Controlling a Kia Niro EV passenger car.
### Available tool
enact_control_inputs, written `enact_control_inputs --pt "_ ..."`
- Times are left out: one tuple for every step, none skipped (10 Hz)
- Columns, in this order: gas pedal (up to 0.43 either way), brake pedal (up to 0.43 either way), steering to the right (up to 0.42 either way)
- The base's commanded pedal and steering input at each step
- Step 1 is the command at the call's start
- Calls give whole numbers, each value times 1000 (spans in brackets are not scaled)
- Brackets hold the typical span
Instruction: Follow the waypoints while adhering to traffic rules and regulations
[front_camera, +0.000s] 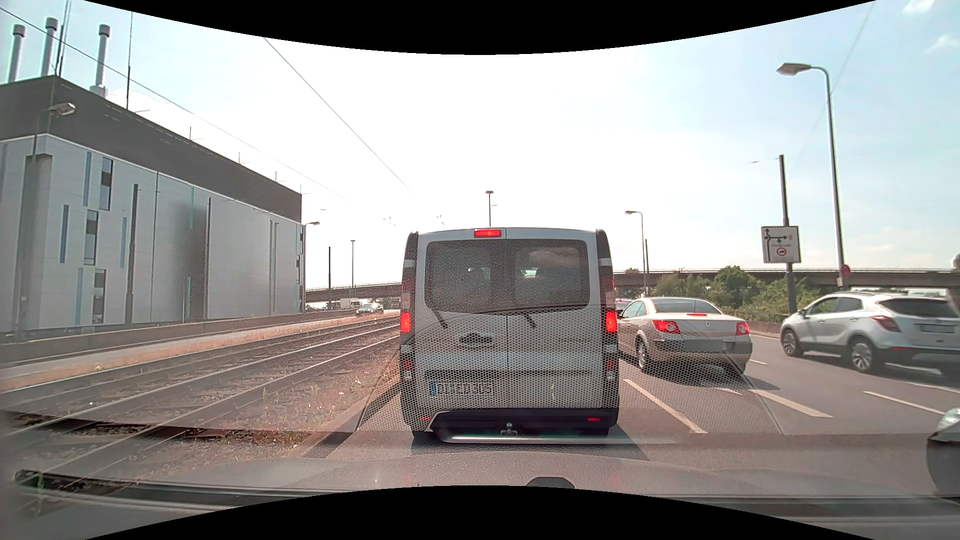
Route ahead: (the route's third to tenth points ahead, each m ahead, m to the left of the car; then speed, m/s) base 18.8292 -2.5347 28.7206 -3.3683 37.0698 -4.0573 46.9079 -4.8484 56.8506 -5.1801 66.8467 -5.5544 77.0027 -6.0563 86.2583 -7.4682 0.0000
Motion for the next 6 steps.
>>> enact_control_inputs --pt "0 299 -14" --pt "0 299 -14" --pt "0 299 -14" --pt "0 299 -14" --pt "0 299 -14" --pt "0 299 -14"
